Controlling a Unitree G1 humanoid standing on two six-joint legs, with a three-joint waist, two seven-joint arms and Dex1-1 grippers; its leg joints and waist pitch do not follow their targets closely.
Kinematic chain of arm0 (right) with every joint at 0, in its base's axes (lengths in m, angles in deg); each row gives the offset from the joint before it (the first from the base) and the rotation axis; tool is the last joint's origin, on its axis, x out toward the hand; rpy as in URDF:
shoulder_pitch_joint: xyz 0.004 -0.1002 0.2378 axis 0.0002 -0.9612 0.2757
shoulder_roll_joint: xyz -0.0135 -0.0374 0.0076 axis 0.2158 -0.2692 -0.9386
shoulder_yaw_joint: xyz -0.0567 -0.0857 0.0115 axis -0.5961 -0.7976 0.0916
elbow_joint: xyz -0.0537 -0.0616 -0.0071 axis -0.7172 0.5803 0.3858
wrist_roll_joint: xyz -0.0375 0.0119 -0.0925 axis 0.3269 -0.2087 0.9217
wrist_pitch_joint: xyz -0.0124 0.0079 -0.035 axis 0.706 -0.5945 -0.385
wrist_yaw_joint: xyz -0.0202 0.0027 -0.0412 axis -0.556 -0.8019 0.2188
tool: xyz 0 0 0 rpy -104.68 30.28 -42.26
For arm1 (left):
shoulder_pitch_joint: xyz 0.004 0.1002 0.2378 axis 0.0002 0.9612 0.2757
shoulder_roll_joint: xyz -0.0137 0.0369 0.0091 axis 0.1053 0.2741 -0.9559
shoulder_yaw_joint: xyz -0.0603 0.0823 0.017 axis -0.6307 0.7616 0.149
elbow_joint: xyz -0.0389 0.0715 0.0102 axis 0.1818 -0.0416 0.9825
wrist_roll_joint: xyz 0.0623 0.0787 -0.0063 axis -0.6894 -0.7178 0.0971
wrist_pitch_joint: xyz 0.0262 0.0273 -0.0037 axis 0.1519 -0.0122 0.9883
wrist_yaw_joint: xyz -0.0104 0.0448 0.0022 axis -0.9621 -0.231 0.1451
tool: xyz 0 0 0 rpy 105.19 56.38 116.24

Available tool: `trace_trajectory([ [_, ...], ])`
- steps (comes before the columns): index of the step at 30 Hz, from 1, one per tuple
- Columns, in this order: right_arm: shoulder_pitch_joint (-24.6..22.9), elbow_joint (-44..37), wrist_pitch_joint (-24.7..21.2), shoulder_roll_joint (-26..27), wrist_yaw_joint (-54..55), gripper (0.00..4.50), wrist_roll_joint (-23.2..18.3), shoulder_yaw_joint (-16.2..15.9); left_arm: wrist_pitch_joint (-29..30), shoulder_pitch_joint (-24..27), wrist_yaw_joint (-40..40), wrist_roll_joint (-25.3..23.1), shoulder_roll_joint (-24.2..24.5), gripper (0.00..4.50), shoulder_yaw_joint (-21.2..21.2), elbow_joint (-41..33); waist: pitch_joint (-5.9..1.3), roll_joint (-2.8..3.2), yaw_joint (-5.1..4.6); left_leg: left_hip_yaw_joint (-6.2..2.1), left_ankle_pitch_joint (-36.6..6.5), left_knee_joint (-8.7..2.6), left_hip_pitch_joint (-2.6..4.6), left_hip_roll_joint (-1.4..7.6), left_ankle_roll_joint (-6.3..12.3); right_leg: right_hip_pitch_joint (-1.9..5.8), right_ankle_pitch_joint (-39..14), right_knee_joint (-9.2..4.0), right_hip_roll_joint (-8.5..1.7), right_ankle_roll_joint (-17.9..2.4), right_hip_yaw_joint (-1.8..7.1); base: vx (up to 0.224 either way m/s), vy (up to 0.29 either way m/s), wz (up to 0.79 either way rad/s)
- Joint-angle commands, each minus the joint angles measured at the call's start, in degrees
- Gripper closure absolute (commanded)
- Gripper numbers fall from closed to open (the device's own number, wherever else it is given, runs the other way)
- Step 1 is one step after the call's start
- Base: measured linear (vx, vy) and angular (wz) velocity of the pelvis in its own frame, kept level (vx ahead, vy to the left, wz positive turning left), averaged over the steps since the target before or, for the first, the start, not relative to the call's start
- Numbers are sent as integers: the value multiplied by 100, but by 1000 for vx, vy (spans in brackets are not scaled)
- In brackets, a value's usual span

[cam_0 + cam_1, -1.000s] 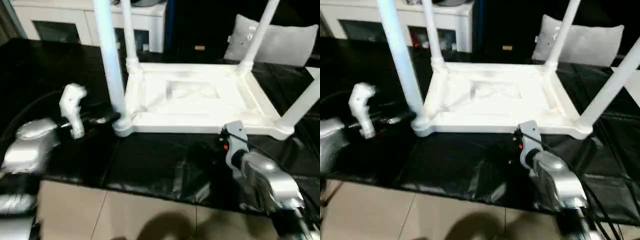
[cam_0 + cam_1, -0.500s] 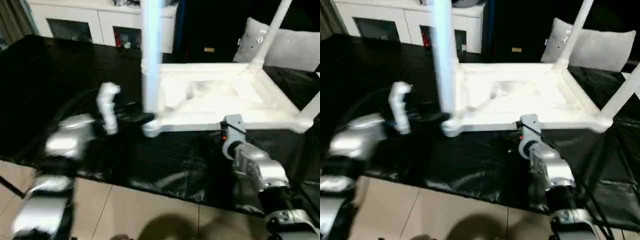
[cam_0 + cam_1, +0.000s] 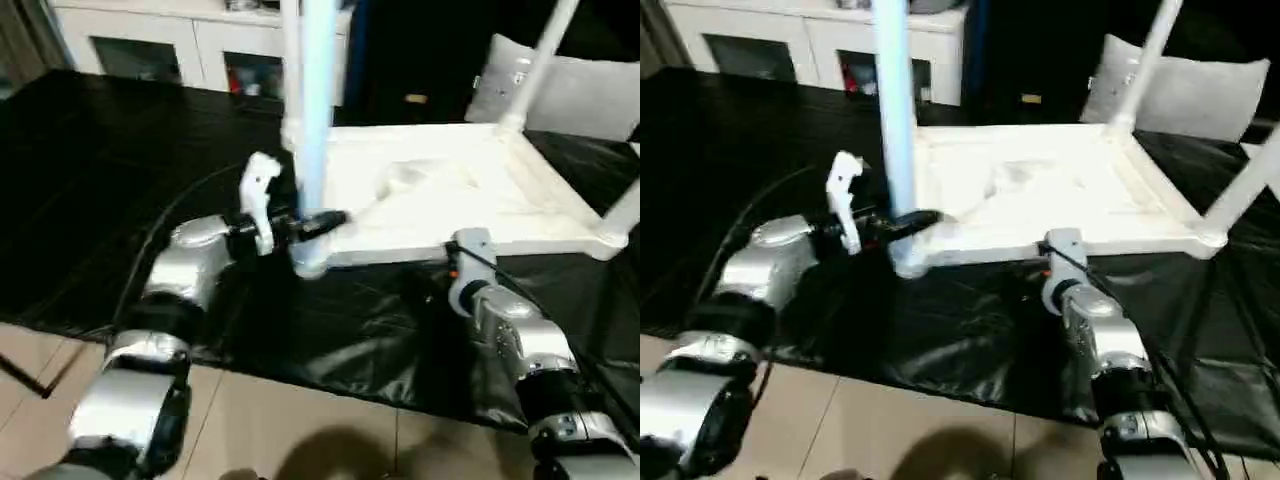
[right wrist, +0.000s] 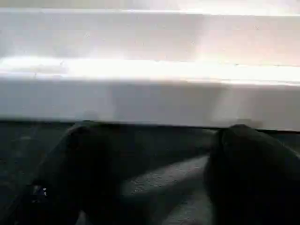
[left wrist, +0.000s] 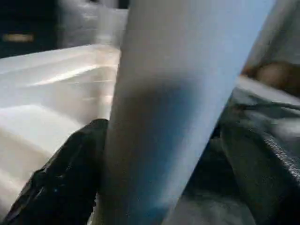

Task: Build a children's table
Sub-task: Rotate table base

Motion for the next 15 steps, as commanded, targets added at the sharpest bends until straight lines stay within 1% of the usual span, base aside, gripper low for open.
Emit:
trace_trajectory([
  [1, 95, 361, 86, -66, -4, 0, 94, 69, 993, 264, 1080, 789, 16, 39, 422, -1150, -397, -29, -4, -35, -262, -426, -18, 261, 135, 396, -145, -327, -493, -1521, 270, 0, 0, 0],
  [2, 95, 361, 86, -66, -4, 0, 94, 69, 993, 264, 1080, 789, 16, 39, 422, -1150, -374, -25, -37, -40, -264, -445, -63, 252, 166, 397, -228, -354, -484, -1509, 260, 0, 0, 0],
  [3, 123, 401, 136, -74, -57, 0, 104, 49, 1293, 403, 1221, 988, 49, 39, 546, -1500, -383, -20, -45, -24, -308, -437, -22, 262, 148, 379, -265, -359, -478, -1512, 263, 0, 0, 0],
  [4, 156, 421, 201, -67, -130, 0, 114, 16, 1511, 549, 1302, 1114, 61, 39, 686, -1826, -370, -37, -80, -22, -329, -441, -29, 263, 173, 382, -294, -371, -471, -1543, 270, 0, 0, 0],
  [5, 182, 431, 254, -51, -187, 0, 118, -8, 1602, 639, 1340, 1132, 52, 39, 766, -2000, -357, -35, -91, -13, -381, -442, -29, 254, 185, 372, -413, -403, -464, -1535, 274, 0, 0, 0],
  [6, 183, 431, 256, -51, -189, 0, 118, -9, 1603, 644, 1340, 1131, 51, 39, 770, -2007, -358, -34, -100, -13, -401, -443, -26, 253, 185, 372, -466, -402, -459, -1525, 272, 0, 0, 0],
  [7, 207, 413, 309, -22, -282, 0, 122, -59, 1620, 779, 1320, 1109, 26, 39, 902, -2254, -354, -40, -117, -14, -435, -447, -21, 254, 193, 375, -575, -420, -454, -1489, 273, 0, 0, 0],
  [8, 209, 412, 312, -19, -290, 0, 122, -63, 1619, 790, 1317, 1107, 23, 39, 913, -2274, -353, -42, -127, -17, -438, -445, -30, 251, 200, 379, -611, -425, -455, -1477, 275, 0, 0, 0],
  [9, 219, 405, 342, -5, -339, 0, 136, -106, 1693, 875, 1288, 1131, -3, 39, 975, -2458, -346, -49, -142, -11, -450, -443, -30, 245, 207, 373, -696, -444, -450, -1447, 277, 0, 0, 0],
  [10, 233, 409, 373, 7, -365, 0, 171, -153, 1779, 987, 1212, 1142, -35, 39, 1058, -2712, -358, -48, -151, -21, -419, -443, -44, 262, 199, 396, -660, -420, -467, -1465, 277, 0, 0, 0],
  [11, 233, 409, 373, 7, -365, 0, 171, -153, 1779, 987, 1212, 1142, -35, 39, 1058, -2712, -351, -54, -166, -14, -396, -439, -44, 252, 224, 386, -657, -434, -446, -1446, 276, 0, 0, 0],
  [12, 248, 433, 401, 19, -372, 0, 195, -178, 1833, 1069, 1115, 1135, -92, 39, 1125, -2893, -357, -102, -173, -4, -370, -434, -44, 241, 248, 387, -644, -435, -432, -1427, 275, 0, 0, 0],
  [13, 271, 493, 447, 37, -359, 0, 227, -202, 1899, 1180, 956, 1071, -146, 39, 1255, -3152, -359, -80, -175, -18, -323, -438, -53, 264, 259, 400, -596, -415, -453, -1443, 276, 0, 0, 0],
  [15, 265, 497, 445, 48, -351, 0, 238, -212, 1864, 1209, 859, 994, -208, 39, 1317, -3185, -363, -75, -176, -4, -253, -424, -46, 244, 307, 386, -533, -424, -431, -1423, 278, 0, 0, 0],
])
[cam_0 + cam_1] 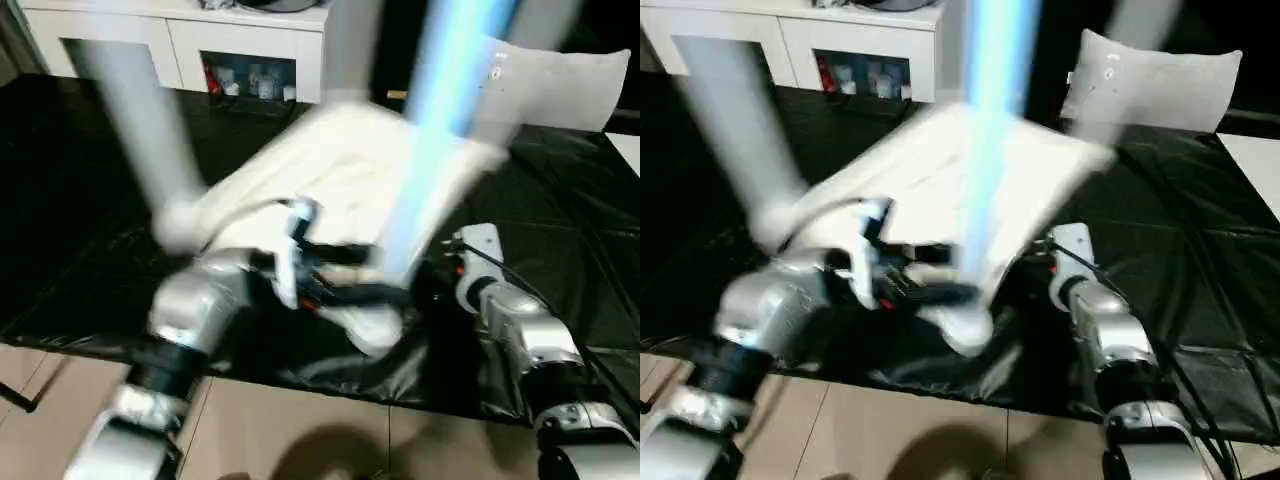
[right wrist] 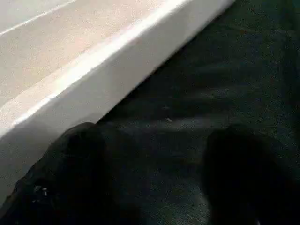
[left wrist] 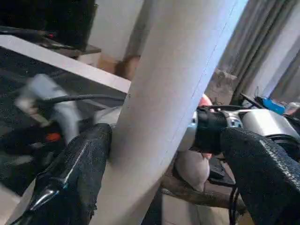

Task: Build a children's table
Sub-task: Rotate table base

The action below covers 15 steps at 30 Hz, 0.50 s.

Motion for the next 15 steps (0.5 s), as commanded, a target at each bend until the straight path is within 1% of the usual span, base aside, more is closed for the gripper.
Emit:
trace_trajectory([
  [1, 57, 85, -11, 50, -48, 0, 43, -93, -7, -5, -98, -64, -69, 39, 129, -213, -370, -70, 30, -17, -258, -392, -44, 227, 316, 382, -542, -416, -427, -1406, 274, 0, 0, 0],
  [2, 52, 120, 22, 50, -56, 0, 92, -112, -196, -9, -269, -284, -130, 39, 171, -156, -363, -60, 24, -19, -310, -397, -41, 233, 315, 376, -604, -427, -423, -1383, 272, 0, 0, 0],
  [3, 52, 120, 22, 50, -56, 0, 92, -112, -196, -9, -269, -284, -130, 39, 171, -156, -364, -61, 25, -20, -322, -395, -41, 230, 312, 378, -631, -434, -422, -1366, 271, 0, 0, 0],
  [4, 36, 120, 28, 60, -52, 0, 123, -125, -429, -64, -524, -552, -197, 39, 167, -7, -360, -56, 22, -24, -359, -399, -37, 233, 296, 376, -697, -444, -419, -1326, 272, 0, 0, 0],
  [5, 36, 120, 28, 60, -52, 0, 123, -125, -430, -64, -524, -552, -197, 39, 167, -6, -359, -63, 17, -26, -399, -402, -38, 230, 280, 382, -755, -451, -416, -1279, 273, 0, 0, 0],
  [6, 15, 98, 25, 71, -46, 0, 135, -127, -598, -132, -749, -722, -252, 39, 116, 150, -360, -64, 19, -27, -409, -401, -42, 223, 269, 383, -807, -460, -418, -1239, 273, 0, 0, 0],
  [7, 12, 96, 24, 72, -47, 0, 138, -127, -610, -139, -776, -738, -252, 39, 111, 163, -362, -68, 21, -24, -413, -397, -38, 216, 258, 382, -817, -459, -414, -1217, 274, 0, 0, 0],
  [9, -19, 71, 16, 89, -55, 0, 161, -135, -752, -225, -1080, -923, -243, 39, 52, 317, -367, -70, 20, -27, -398, -396, -40, 218, 248, 382, -814, -455, -417, -1193, 275, 0, 0, 0],
  [12, -83, 22, 20, 121, -50, 0, 178, -152, -873, -293, -1419, -1154, -79, 39, 29, 427, -375, -62, 15, -36, -320, -397, -40, 225, 258, 375, -668, -431, -417, -1209, 267, 0, 0, 0],
  [13, -95, 11, 21, 127, -46, 0, 180, -156, -888, -299, -1457, -1192, -40, 39, 27, 439, -375, -62, 15, -36, -320, -397, -40, 225, 258, 375, -668, -431, -417, -1209, 267, 0, 0, 0],
  [14, -144, -53, 40, 110, -19, 0, 204, -177, -935, -229, -1388, -1292, 174, 39, 74, 294, -374, -61, 19, -41, -345, -400, -41, 229, 263, 376, -701, -434, -425, -1202, 266, 0, 0, 0],
  [15, -156, -75, 51, 98, -21, 0, 212, -182, -943, -188, -1322, -1312, 225, 39, 84, 220, -372, -58, 10, -38, -360, -401, -42, 221, 256, 371, -748, -434, -425, -1175, 267, 0, 0, 0],
])
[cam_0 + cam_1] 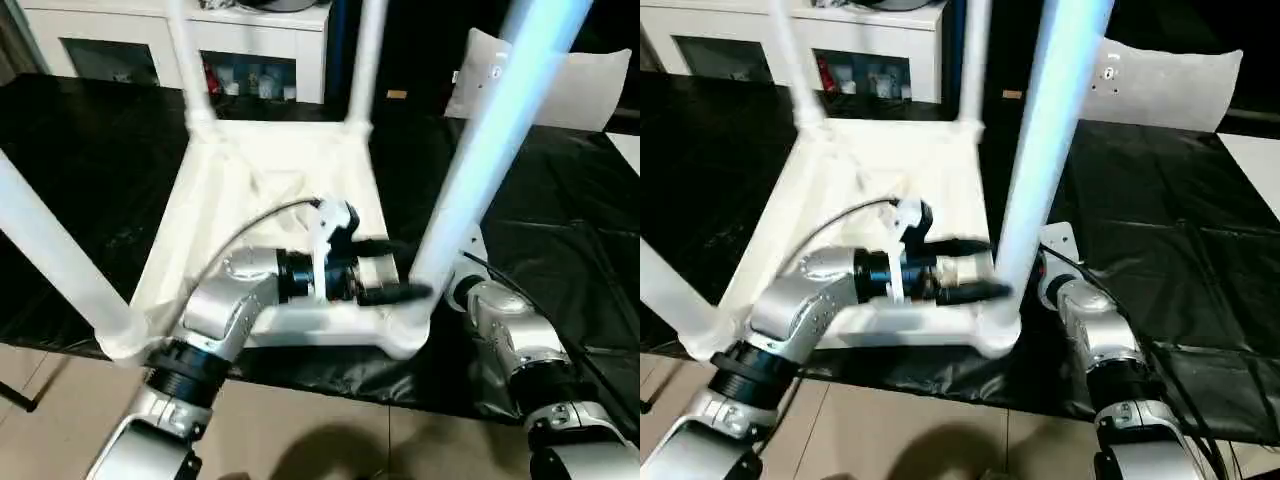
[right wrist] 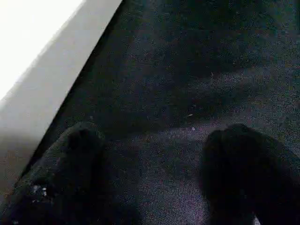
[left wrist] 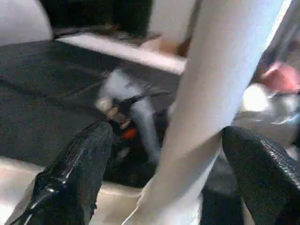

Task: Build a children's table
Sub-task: Rotate table base, then rotate leg to tighten

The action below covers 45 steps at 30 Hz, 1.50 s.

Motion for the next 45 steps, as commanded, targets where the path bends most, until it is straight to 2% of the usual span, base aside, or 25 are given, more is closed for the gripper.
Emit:
trace_trajectory([
  [1, -125, -29, -46, -2, -17, 0, 61, -77, -60, 19, 15, -145, 126, 39, -25, -104, -373, -53, 30, -37, -371, -397, -38, 221, 248, 363, -771, -435, -425, -1171, 266, 0, 0, 0],
  [2, -243, -326, 84, -147, -269, 0, -58, 2, 75, 240, 258, -194, 431, 39, 68, -460, -374, -49, 37, -42, -371, -404, -32, 235, 231, 364, -777, -427, -431, -1182, 264, 0, 0, 0],
  [4, -243, -326, 84, -148, -270, 0, -58, 2, 75, 240, 259, -195, 432, 39, 68, -461, -376, -50, 45, -38, -342, -406, -27, 262, 261, 357, -662, -409, -433, -1180, 277, 0, 0, 0],
  [6, -430, -768, 170, -416, -676, 0, -183, 73, 75, 473, 485, -416, 819, 39, 338, -701, -384, -49, 80, -33, -187, -399, -24, 255, 346, 358, -311, -374, -413, -1275, 272, 0, 0, 0],
  [7, -430, -768, 170, -416, -676, 0, -183, 73, 75, 473, 485, -416, 819, 39, 338, -701, -382, -41, 92, -31, -201, -396, -18, 258, 357, 353, -289, -368, -417, -1278, 273, 0, 0, 0],
  [8, -535, -977, 203, -574, -889, 0, -210, 79, 1, 559, 540, -552, 945, 39, 489, -724, -378, -47, 90, -28, -235, -395, -18, 257, 392, 355, -277, -373, -410, -1277, 272, 0, 0, 0],
  [9, -754, -1371, 194, -896, -1259, 0, -229, 69, -385, 654, 489, -861, 1025, 65, 722, -577, -368, -53, 105, -27, -295, -398, -15, 253, 411, 356, -380, -397, -407, -1223, 276, 0, 0, 0],
  [10, -754, -1371, 194, -896, -1259, 0, -229, 69, -385, 654, 489, -861, 1025, 65, 722, -577, -365, -52, 117, -27, -319, -397, -12, 257, 422, 357, -418, -411, -409, -1200, 280, 0, 0, 0],
  [14, -1206, -2110, 155, -1523, -2016, 0, -400, 87, -776, 606, 326, -1081, 889, 91, 861, -212, -359, -76, 125, -39, -440, -411, -41, 246, 399, 376, -680, -442, -423, -1156, 267, 0, 0, 0],
  [15, -1403, -2393, 49, -1769, -2284, 0, -477, 107, -867, 591, 289, -1176, 867, 103, 938, -138, -343, 14, 130, -46, -536, -406, -37, 249, 388, 371, -866, -474, -425, -1098, 276, 0, 0, 0],
  [16, -1550, -2584, 23, -1945, -2483, 0, -520, 111, -917, 586, 279, -1237, 858, 103, 997, -101, -350, -34, 120, -37, -581, -404, -27, 257, 398, 381, -909, -501, -421, -1062, 275, 0, 0, 0],
  [17, -1735, -2826, 4, -2122, -2745, 0, -603, 113, -880, 600, 289, -1267, 857, 109, 1047, -105, -354, 8, 133, -48, -557, -400, -27, 255, 436, 389, -847, -485, -413, -1050, 285, 0, 0, 0],
  [18, -1930, -3083, -58, -2293, -2979, 0, -694, 117, -878, 616, 284, -1315, 860, 115, 1103, -96, -360, -33, 110, -44, -524, -394, -44, 250, 484, 389, -798, -489, -414, -1069, 278, 0, 0, 0],
  [19, -1967, -3133, -66, -2324, -3019, 0, -710, 118, -874, 620, 281, -1325, 863, 123, 1112, -96, -366, -42, 117, -46, -493, -392, -48, 244, 519, 402, -768, -493, -407, -1057, 273, 0, 0, 0],
  [20, -2322, -3612, -176, -2607, -3400, 0, -906, 136, -845, 648, 232, -1405, 870, 137, 1178, -68, -369, -51, 122, -58, -444, -381, -66, 251, 572, 413, -700, -478, -419, -1046, 277, 0, 0, 0],
  [22, -2322, -3612, -176, -2607, -3400, 0, -906, 136, -845, 648, 232, -1405, 870, 145, 1178, -68, -371, -53, 87, -67, -470, -383, -68, 260, 629, 398, -775, -487, -425, -1056, 259, 0, 0, 0],
  [23, -2706, -4185, -377, -2856, -3732, 0, -1173, 181, -872, 653, 156, -1474, 821, 151, 1172, 53, -357, -77, 64, -55, -514, -376, -84, 240, 651, 404, -935, -528, -405, -1029, 247, 0, 0, 0],
  [26, -2897, -4505, -497, -2942, -3839, 0, -1281, 202, -916, 639, 138, -1521, 801, 177, 1159, 137, -356, -70, 63, -67, -597, -379, -75, 249, 663, 383, -1278, -549, -415, -937, 243, 0, 0, 0],
  [27, -2897, -4505, -497, -2942, -3839, 0, -1281, 202, -916, 639, 138, -1521, 801, 183, 1159, 137, -346, -116, 63, -71, -609, -384, -68, 252, 653, 365, -1484, -555, -417, -867, 240, 0, 0, 0],
  [29, -2950, -4644, -579, -2955, -3839, 0, -1340, 204, -948, 622, 150, -1551, 829, 201, 1173, 185, -345, -93, 57, -68, -674, -386, -49, 260, 605, 328, -1739, -588, -421, -818, 240, 0, 0, 0],
  [33, -2834, -4845, -818, -2865, -3797, 0, -1445, 97, -1068, 548, 228, -1639, 962, 225, 1194, 388, -355, -96, 67, -74, -623, -387, -54, 255, 588, 330, -1594, -565, -416, -820, 241, 0, 0, 0],
  [36, -2784, -4921, -910, -2809, -3761, 0, -1449, 20, -1100, 484, 322, -1684, 1011, 239, 1232, 481, -360, -72, 78, -76, -544, -386, -56, 258, 566, 334, -1425, -542, -426, -857, 246, 0, 0, 0],
  [39, -2743, -4933, -951, -2768, -3726, 0, -1445, 10, -1125, 449, 359, -1712, 1020, 270, 1232, 550, -370, -75, 80, -75, -460, -379, -62, 259, 568, 344, -1213, -521, -432, -930, 246, 0, 0, 0],
  [41, -2732, -4928, -951, -2739, -3687, 0, -1434, 21, -1154, 430, 375, -1742, 1038, 288, 1240, 592, -376, -52, 85, -75, -442, -377, -56, 259, 562, 349, -1065, -510, -430, -999, 248, 0, 0, 0],
  [45, -2831, -4978, -932, -2717, -3607, 0, -1444, 66, -1227, 385, 407, -1797, 1073, 316, 1264, 689, -364, -63, 91, -74, -539, -385, -54, 252, 515, 353, -1304, -534, -435, -938, 247, 0, 0, 0],
])
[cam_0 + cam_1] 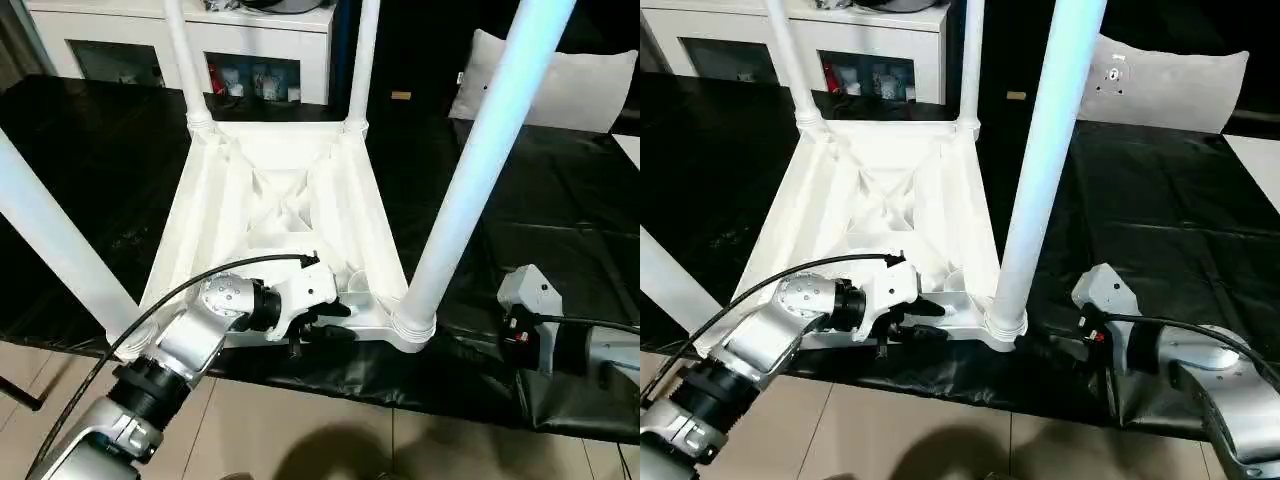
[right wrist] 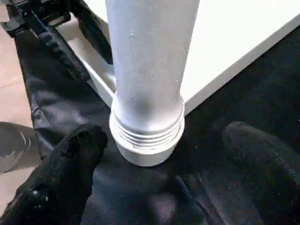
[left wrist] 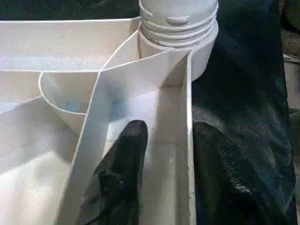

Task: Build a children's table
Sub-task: Rotate leg to tighten

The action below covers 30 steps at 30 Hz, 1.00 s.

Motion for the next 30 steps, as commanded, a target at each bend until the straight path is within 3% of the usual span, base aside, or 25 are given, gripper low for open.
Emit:
trace_trajectory([
  [1, -18, -138, -23, -21, 19, 0, -74, 77, 29, -26, 9, -168, 110, 324, 56, 175, -347, -103, 35, -72, -567, -368, -55, 250, 473, 334, -1344, -478, -438, -951, 255, 0, 0, 0],
  [7, -61, -233, -107, 4, 66, 0, -53, 91, 56, -21, 160, -185, 132, 362, 114, 140, -349, -88, 32, -77, -602, -370, -52, 252, 429, 329, -1444, -485, -439, -916, 254, 0, 0, 0],
  [9, -62, -248, -123, 22, 79, 0, -73, 96, 164, -19, 155, -155, 99, 396, 100, 123, -350, -86, 36, -77, -583, -369, -47, 254, 430, 328, -1386, -477, -435, -946, 252, 0, 0, 0],
  [13, -6, -275, -175, 91, 178, 0, -104, 80, 303, -49, 141, -136, 22, 406, 89, 191, -357, -81, 33, -77, -515, -367, -52, 249, 450, 333, -1273, -466, -431, -975, 252, 0, 0, 0],
  [15, 48, -255, -186, 122, 205, 0, -94, 64, 290, -54, 141, -208, 39, 438, 124, 254, -354, -81, 30, -75, -556, -365, -47, 248, 456, 329, -1298, -471, -430, -985, 250, 0, 0, 0],
  [18, 216, -141, -143, 215, 254, 0, -64, 20, 246, -51, 146, -298, 109, 446, 160, 314, -347, -78, 26, -72, -675, -371, -36, 242, 410, 317, -1635, -502, -437, -903, 248, 0, 0, 0],
  [23, 503, 73, -24, 462, -14, 0, -290, -126, 91, -95, 402, -378, 296, 446, 226, 271, -357, -75, 0, -88, -719, -386, -55, 243, 368, 321, -1750, -508, -441, -848, 241, 0, 0, 0],
  [29, 785, 419, 67, 502, -636, 48, -379, -426, -351, -129, 953, -308, 549, 450, 301, 237, -387, -55, -2, -81, -531, -373, -43, 263, 439, 326, -1162, -435, -437, -1083, 247, 0, 0, 0],
  [30, 871, 554, 102, 491, -805, 73, -364, -516, -456, -140, 1138, -258, 615, 450, 319, 230, -393, -74, 0, -79, -493, -370, -45, 262, 454, 329, -1078, -427, -438, -1110, 244, 0, 0, 0],
])
